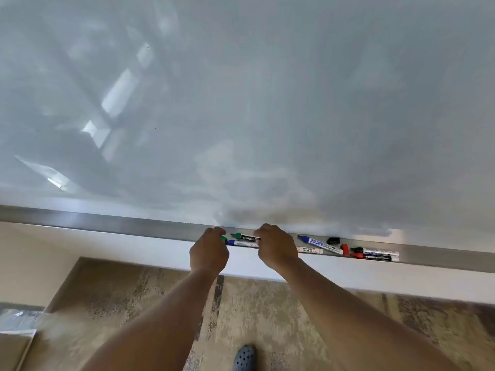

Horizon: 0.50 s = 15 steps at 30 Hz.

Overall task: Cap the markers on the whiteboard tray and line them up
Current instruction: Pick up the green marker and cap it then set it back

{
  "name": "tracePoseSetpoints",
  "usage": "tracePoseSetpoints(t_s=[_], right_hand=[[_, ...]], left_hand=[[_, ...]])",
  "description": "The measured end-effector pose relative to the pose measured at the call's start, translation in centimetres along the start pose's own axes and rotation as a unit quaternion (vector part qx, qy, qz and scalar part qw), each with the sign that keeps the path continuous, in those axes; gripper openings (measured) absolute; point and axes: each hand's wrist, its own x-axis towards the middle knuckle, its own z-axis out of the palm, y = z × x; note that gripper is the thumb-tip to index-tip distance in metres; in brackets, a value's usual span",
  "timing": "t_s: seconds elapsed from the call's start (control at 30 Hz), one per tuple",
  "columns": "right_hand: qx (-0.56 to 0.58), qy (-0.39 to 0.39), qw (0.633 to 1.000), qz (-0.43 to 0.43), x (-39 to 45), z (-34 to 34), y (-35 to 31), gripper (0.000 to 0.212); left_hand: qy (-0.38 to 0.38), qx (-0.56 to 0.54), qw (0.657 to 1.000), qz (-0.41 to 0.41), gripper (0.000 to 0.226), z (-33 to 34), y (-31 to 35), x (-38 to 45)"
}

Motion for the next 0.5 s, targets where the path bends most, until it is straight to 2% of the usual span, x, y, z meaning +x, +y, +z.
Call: tracePoseSetpoints(t_s=[0.1,0.3,0.5], right_hand=[[-0.012,-0.019,1.000,0.011,1.2,0.8,0.2,0.038],[-0.039,-0.051,0.998,-0.001,3.1,2.1,0.6,0.041],[-0.080,-0.075,0.994,-0.014,3.7,2.9,0.7,0.041]], left_hand=[[-0.016,0.024,1.000,-0.009,0.038,0.9,-1.0,1.2],[-0.033,0.072,0.996,0.037,0.054,1.6,-1.4,2.9],[-0.047,0.113,0.989,0.081,0.042,1.8,-2.0,4.2]])
